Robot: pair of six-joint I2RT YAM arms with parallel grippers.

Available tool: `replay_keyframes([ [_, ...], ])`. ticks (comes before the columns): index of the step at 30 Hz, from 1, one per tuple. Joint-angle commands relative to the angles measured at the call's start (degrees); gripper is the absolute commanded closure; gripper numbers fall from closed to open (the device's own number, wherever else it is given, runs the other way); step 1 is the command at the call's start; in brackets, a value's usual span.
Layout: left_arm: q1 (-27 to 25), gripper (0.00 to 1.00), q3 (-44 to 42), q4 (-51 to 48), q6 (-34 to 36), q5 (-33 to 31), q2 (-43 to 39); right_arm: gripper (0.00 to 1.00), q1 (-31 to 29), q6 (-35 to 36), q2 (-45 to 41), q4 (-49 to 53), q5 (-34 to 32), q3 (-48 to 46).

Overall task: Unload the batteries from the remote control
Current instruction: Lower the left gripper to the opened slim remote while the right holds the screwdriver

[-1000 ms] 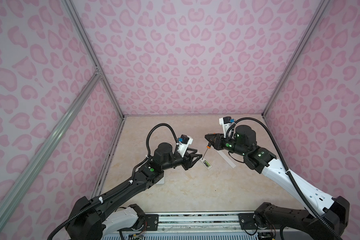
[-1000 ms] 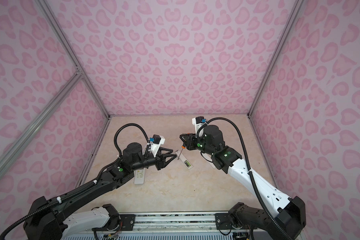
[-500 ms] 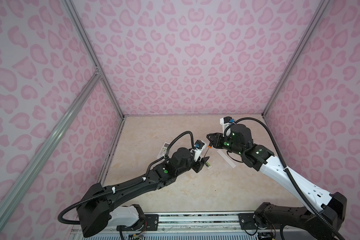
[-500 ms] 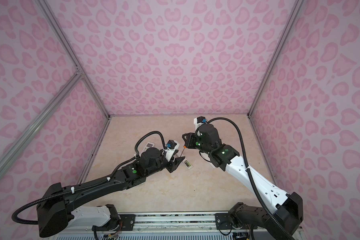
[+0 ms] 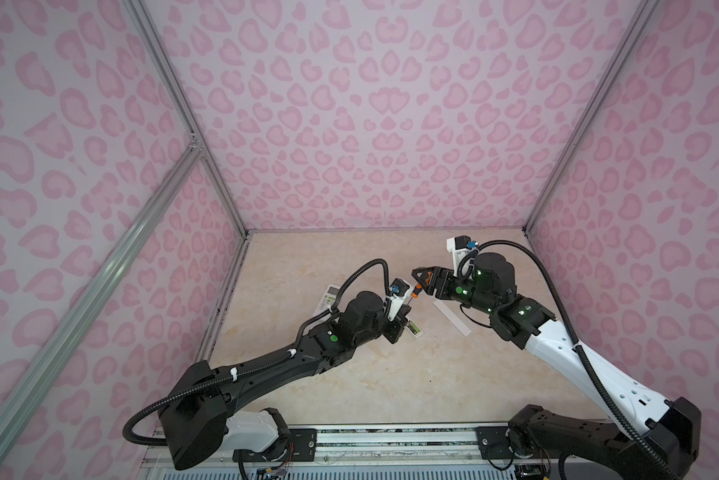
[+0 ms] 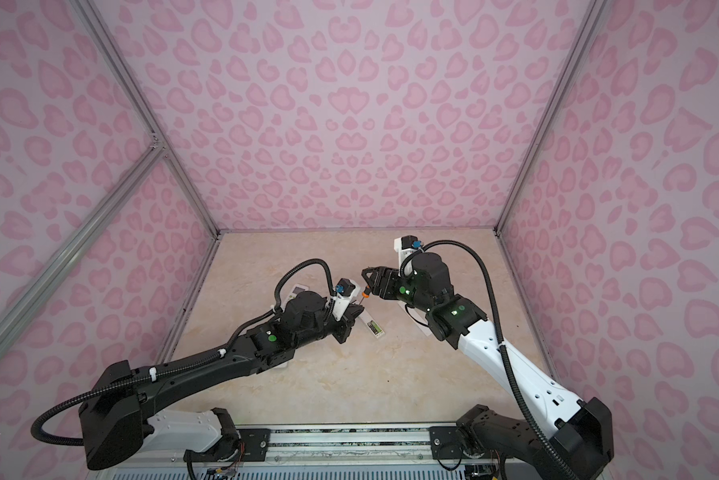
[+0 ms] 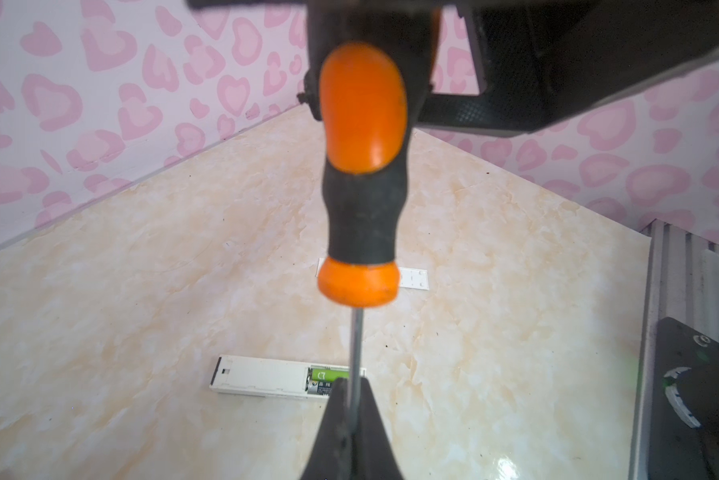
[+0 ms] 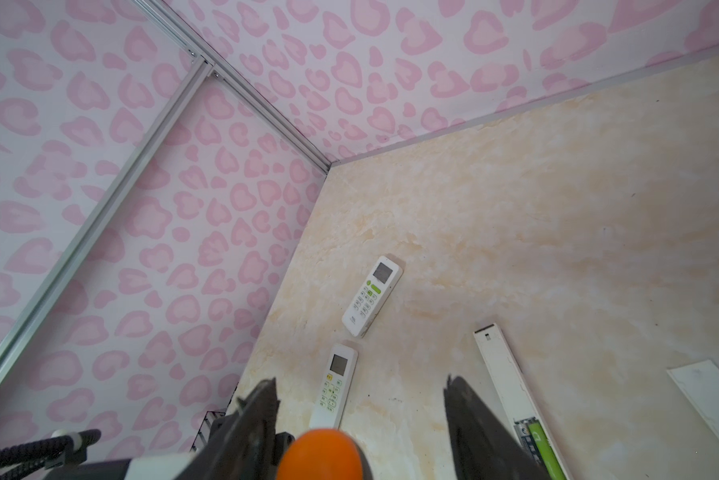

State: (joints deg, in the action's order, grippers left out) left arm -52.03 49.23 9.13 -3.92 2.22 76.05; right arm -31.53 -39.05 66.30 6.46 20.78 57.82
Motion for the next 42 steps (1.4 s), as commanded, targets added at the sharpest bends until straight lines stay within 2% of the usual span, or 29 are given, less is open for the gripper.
replay_keyframes([
  [1,0.8,0.96,-0.1,1.3,-1.6,6.9,-0.5,0.35,0.4,-0.3,-0.2,-7.8,8.7,-1.0],
  [4,1.6,0.96,0.1,1.3,-2.6,9.5,-0.4,0.39,0.4,0.1,0.0,-8.6,10.7,-1.3],
  [10,2.7,0.96,-0.2,3.7,-4.2,12.5,-1.1,0.52,0.3,0.8,-0.3,-8.7,12.0,-1.9],
  [18,2.9,0.96,-0.5,3.5,-4.2,13.7,-1.9,0.64,0.2,2.8,-0.2,-7.3,11.9,-2.4],
  [20,2.9,0.96,-0.4,3.6,-4.2,14.1,-1.9,0.71,0.2,2.9,0.0,-7.2,11.6,-2.4],
  [22,2.9,0.96,-0.3,3.4,-4.0,14.4,-1.7,0.81,0.1,3.2,0.1,-7.3,11.1,-2.4],
  [24,2.9,0.96,-0.3,3.2,-3.8,14.6,-1.7,0.98,0.1,3.8,0.4,-7.3,10.6,-2.1],
  [25,2.9,0.96,-0.4,3.0,-3.7,14.2,-1.8,1.0,0.2,4.2,0.6,-7.2,10.3,-2.1],
  [26,2.9,0.92,-0.4,2.8,-3.9,13.1,-1.9,1.0,0.2,4.7,0.8,-7.0,9.9,-2.0],
  [27,2.9,0.76,-0.5,2.4,-4.6,10.9,-2.0,1.0,0.2,5.4,0.8,-6.8,9.2,-2.0],
  [29,3.0,0.51,-1.0,2.1,-6.8,5.9,-2.6,1.0,0.1,7.5,0.6,-6.2,6.7,-2.0],
  [31,3.5,0.41,-2.6,0.8,-9.3,2.1,-3.7,1.0,-0.1,10.2,0.2,-5.0,2.6,-2.2],
  [33,5.1,0.38,-4.6,1.3,-13.3,0.3,-4.7,1.0,-0.7,13.6,-0.4,-3.8,-3.1,-2.9],
  [36,8.3,0.39,-6.3,1.4,-19.9,2.1,-4.5,1.0,-1.9,17.6,-0.8,-4.8,-10.9,-4.9],
  [42,12.9,0.46,-7.8,5.0,-32.6,5.1,2.5,1.0,-3.6,21.7,2.1,-9.6,-18.3,-8.2],
])
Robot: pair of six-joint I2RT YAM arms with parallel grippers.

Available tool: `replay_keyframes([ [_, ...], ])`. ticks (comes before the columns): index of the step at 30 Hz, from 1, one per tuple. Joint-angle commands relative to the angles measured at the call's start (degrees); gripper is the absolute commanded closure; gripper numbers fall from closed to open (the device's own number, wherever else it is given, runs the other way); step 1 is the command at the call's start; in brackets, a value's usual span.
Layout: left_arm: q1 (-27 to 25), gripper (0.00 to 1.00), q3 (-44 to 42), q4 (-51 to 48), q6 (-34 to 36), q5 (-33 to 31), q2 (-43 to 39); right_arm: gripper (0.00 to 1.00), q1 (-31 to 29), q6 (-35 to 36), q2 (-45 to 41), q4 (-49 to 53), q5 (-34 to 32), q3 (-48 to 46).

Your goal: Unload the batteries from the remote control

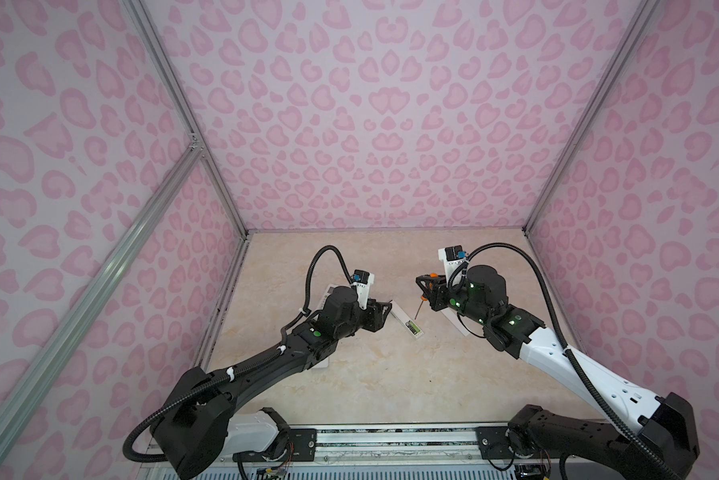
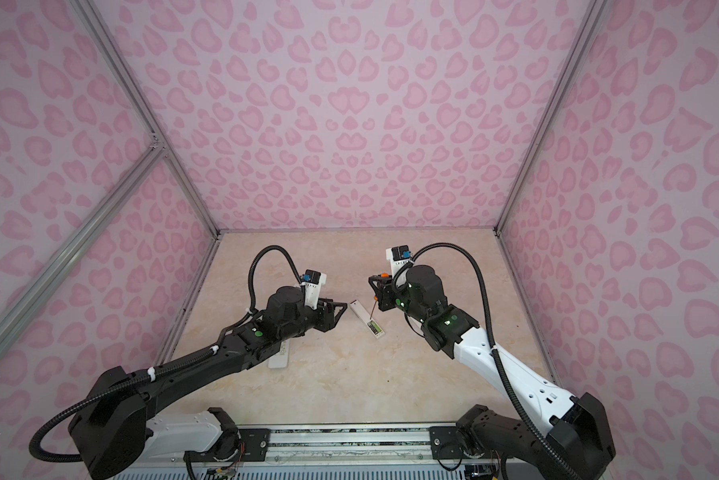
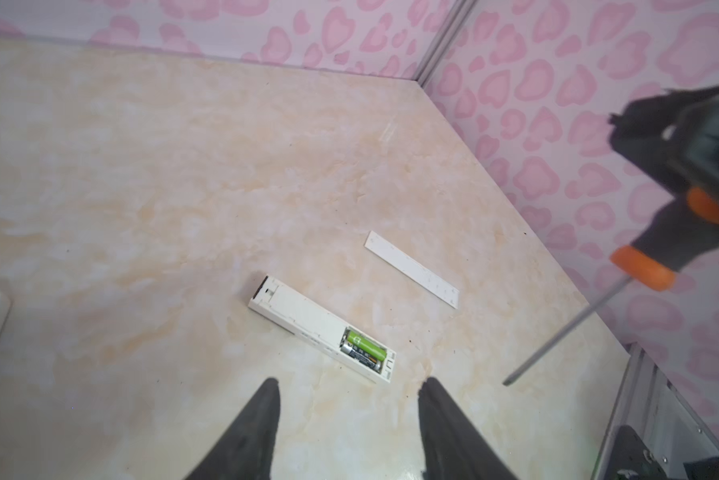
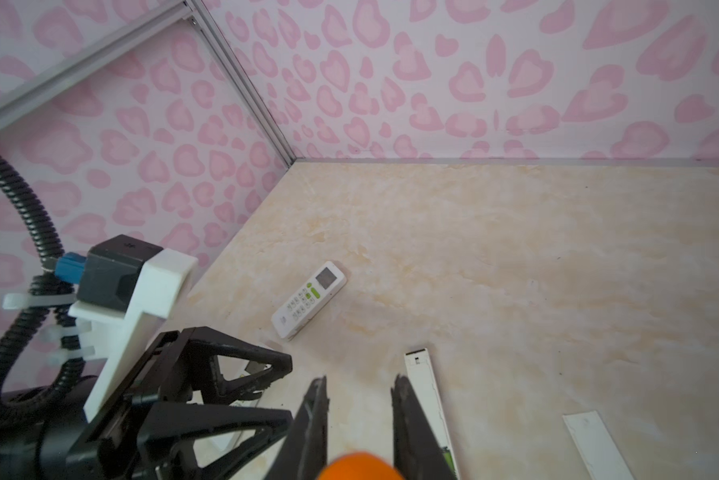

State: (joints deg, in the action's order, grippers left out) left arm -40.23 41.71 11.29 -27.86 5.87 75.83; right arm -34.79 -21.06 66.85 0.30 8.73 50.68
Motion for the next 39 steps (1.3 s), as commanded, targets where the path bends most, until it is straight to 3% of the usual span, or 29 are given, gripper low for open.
replay_keyframes([
  [1,1.5,0.48,-0.3,3.5,-10.2,2.2,4.8,1.0,-0.4,3.8,2.8,-4.3,-6.6,-1.3],
  [8,2.5,0.58,4.2,9.9,-18.0,8.9,20.8,1.0,-0.3,4.6,9.5,-9.9,-6.7,-2.9],
  [18,2.9,0.72,13.0,14.7,-19.9,13.5,35.6,1.0,0.3,3.6,13.8,-16.7,-7.5,-7.3],
  [26,3.2,0.77,15.5,15.8,-20.9,15.4,39.5,1.0,0.5,2.3,16.9,-19.3,-7.6,-7.8],
  [32,3.1,0.71,13.0,15.9,-21.1,14.6,37.1,1.0,-0.4,-0.7,17.7,-20.3,-8.9,-7.8],
  [39,3.1,0.7,7.8,17.1,-22.6,14.0,32.9,1.0,-2.6,-2.1,18.7,-19.5,-12.9,-7.1],
])
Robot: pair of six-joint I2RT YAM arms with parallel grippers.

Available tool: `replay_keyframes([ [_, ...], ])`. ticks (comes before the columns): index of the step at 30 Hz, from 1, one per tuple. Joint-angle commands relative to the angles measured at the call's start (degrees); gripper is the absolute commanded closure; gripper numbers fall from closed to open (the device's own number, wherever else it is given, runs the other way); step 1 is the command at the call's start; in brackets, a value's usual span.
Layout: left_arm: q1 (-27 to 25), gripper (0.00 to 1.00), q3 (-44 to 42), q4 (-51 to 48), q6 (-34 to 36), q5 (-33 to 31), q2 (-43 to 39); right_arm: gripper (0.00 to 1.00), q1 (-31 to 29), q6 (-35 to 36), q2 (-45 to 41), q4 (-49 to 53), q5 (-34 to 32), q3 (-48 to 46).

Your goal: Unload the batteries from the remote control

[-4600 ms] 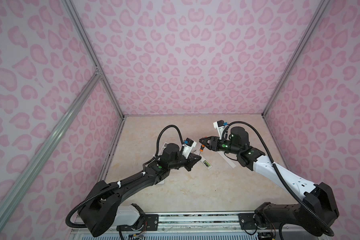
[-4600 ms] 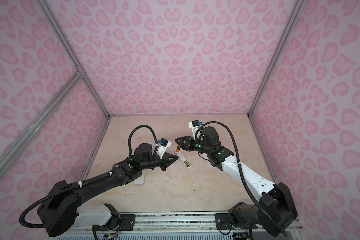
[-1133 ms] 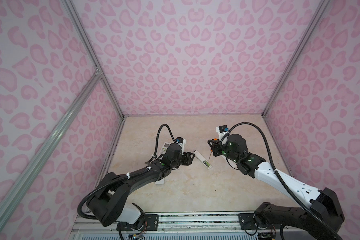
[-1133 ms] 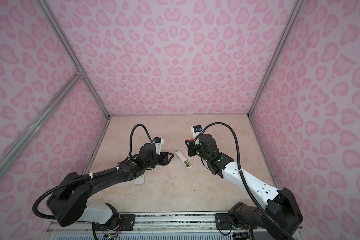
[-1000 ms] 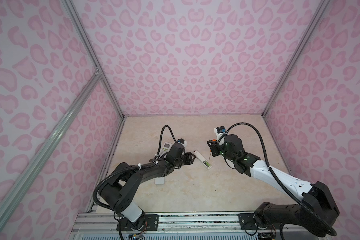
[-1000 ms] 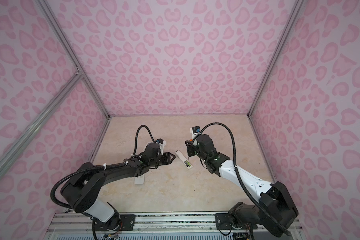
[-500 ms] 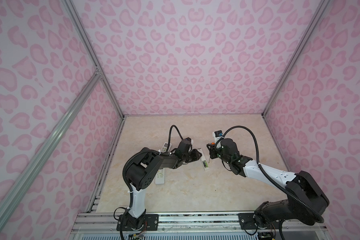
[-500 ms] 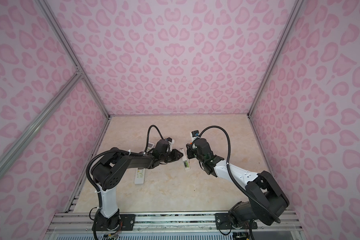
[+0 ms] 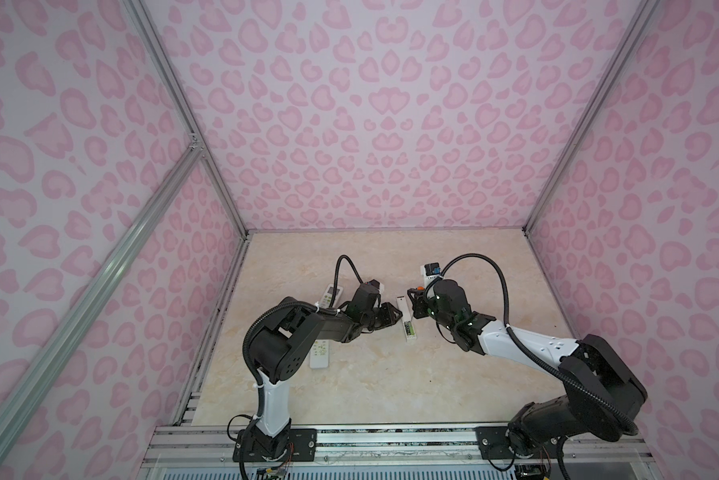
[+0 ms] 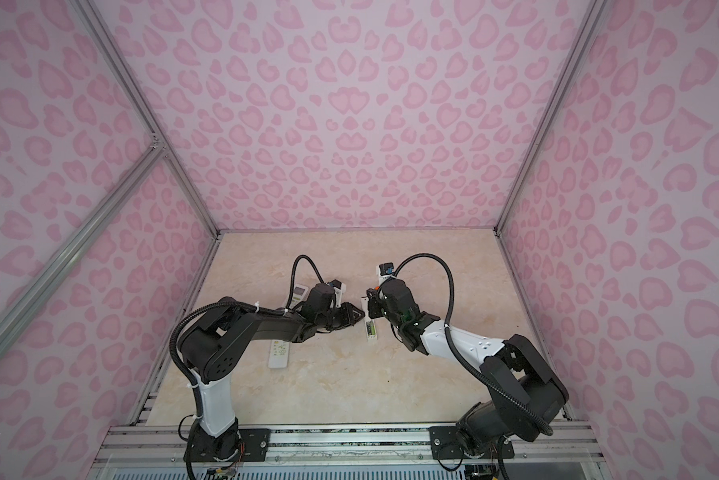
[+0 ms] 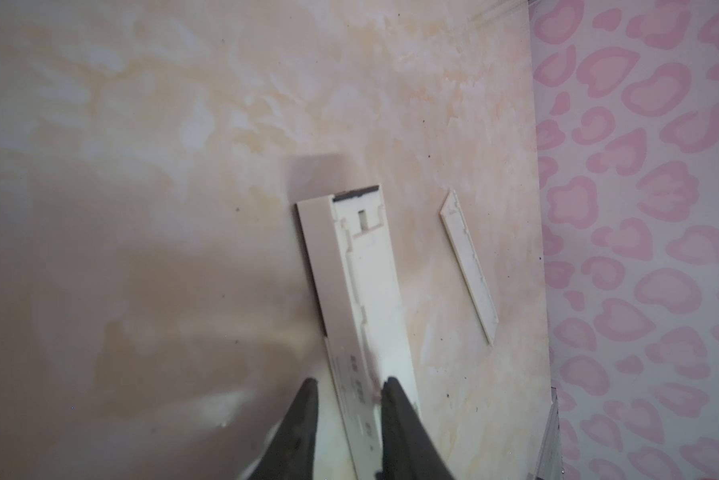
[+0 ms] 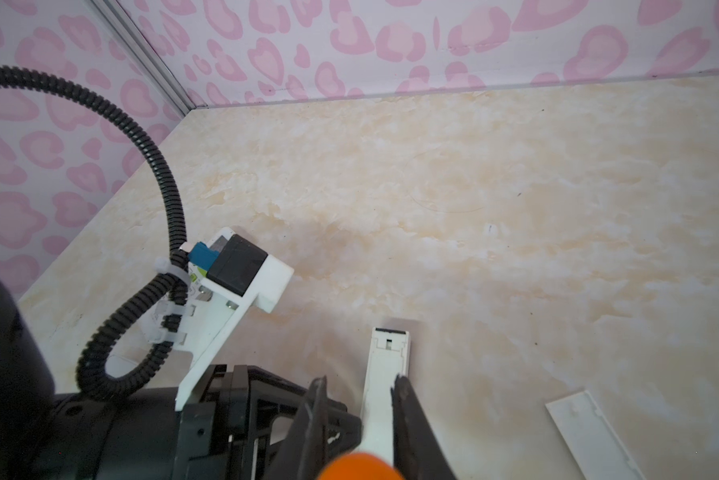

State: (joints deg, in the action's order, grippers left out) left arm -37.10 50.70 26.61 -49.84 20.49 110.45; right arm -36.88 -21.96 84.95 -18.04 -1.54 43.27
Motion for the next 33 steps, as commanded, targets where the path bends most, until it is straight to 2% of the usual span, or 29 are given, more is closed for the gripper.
replay_keyframes([
  [1,0.0,0.71,-1.8,1.8,-0.9,-0.5,-2.0,1.0,-0.7,-1.2,0.9,-1.0,-3.0,0.5],
  [10,-0.4,0.73,-3.3,3.9,-2.5,0.2,-2.3,1.0,-1.9,-0.5,2.2,-0.8,-6.2,1.4],
  [33,-2.1,0.71,-4.6,9.6,-9.6,0.2,-0.8,1.0,-2.7,0.4,6.1,-3.0,-6.7,1.4],
])
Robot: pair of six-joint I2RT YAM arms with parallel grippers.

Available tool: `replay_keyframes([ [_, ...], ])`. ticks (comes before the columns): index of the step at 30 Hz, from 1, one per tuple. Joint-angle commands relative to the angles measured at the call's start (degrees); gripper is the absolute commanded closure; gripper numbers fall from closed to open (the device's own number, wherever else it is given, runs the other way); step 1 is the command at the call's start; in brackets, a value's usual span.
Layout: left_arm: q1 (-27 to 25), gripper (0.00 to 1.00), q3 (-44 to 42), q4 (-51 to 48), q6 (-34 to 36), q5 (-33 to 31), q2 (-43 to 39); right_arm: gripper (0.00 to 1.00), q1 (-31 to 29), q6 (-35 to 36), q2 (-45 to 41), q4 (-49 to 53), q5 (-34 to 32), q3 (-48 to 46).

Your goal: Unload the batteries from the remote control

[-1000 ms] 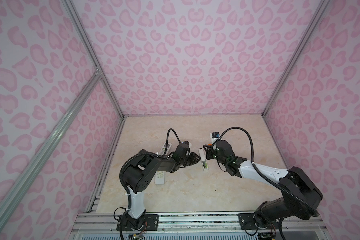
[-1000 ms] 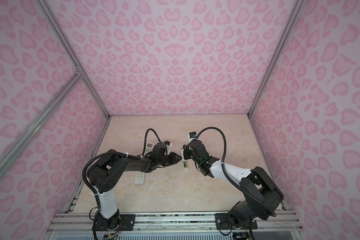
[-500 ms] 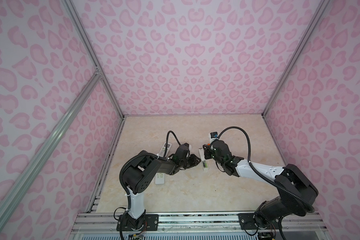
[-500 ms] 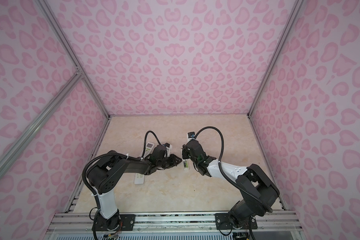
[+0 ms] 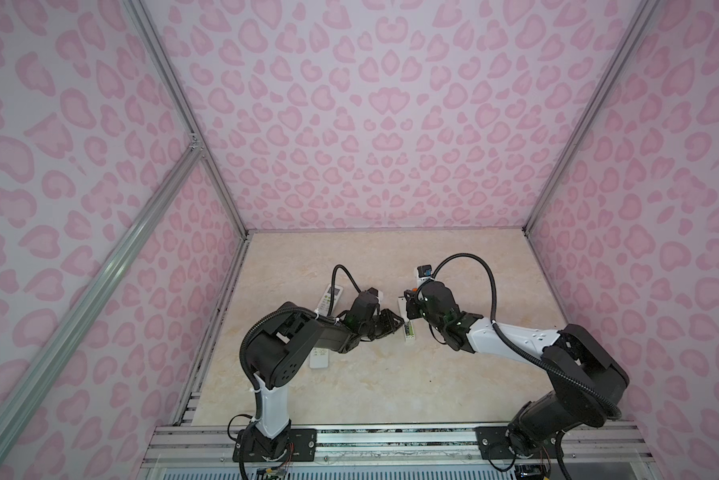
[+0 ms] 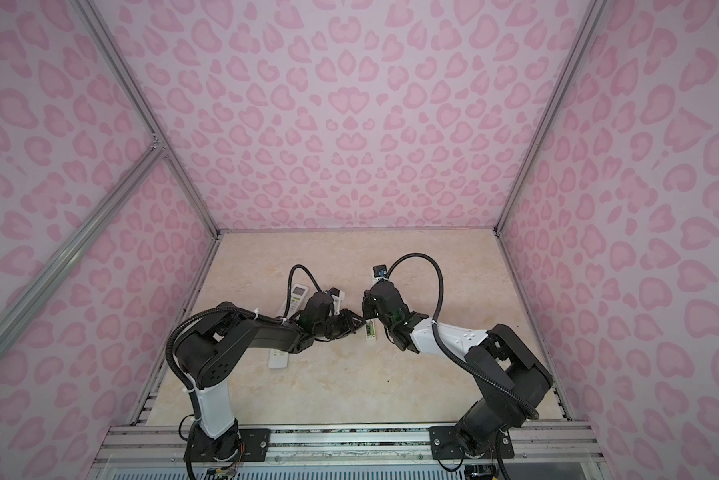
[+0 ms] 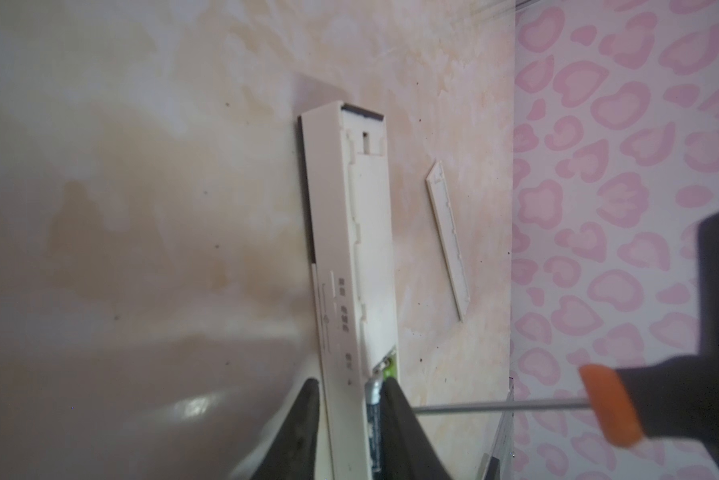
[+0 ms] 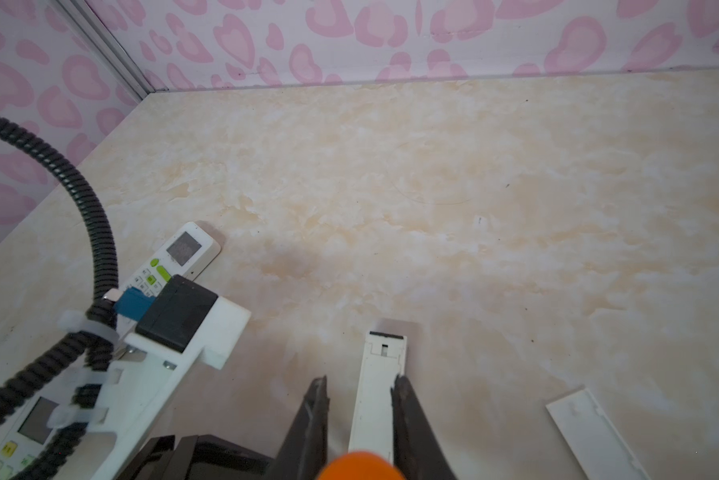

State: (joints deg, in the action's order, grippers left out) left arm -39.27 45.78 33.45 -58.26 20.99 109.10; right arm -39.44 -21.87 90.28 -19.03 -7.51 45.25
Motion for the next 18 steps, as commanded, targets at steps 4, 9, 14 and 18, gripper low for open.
replay_keyframes([
  [4,0.1,0.73,0.1,4.2,-2.7,-0.2,1.7,1.0,-0.1,-0.7,0.9,-3.7,-0.8,-1.7],
  [9,0.0,0.76,-0.8,5.6,-3.8,-0.3,2.3,1.0,0.4,-4.5,0.6,-6.3,-0.5,-3.2],
  [14,-0.1,0.78,-1.5,6.4,-4.2,-0.7,2.2,1.0,2.1,-9.5,1.0,-9.7,1.7,-5.1],
  [18,0.0,0.77,-1.3,5.9,-3.6,-0.9,1.6,1.0,2.4,-9.8,1.4,-10.1,2.1,-5.4],
])
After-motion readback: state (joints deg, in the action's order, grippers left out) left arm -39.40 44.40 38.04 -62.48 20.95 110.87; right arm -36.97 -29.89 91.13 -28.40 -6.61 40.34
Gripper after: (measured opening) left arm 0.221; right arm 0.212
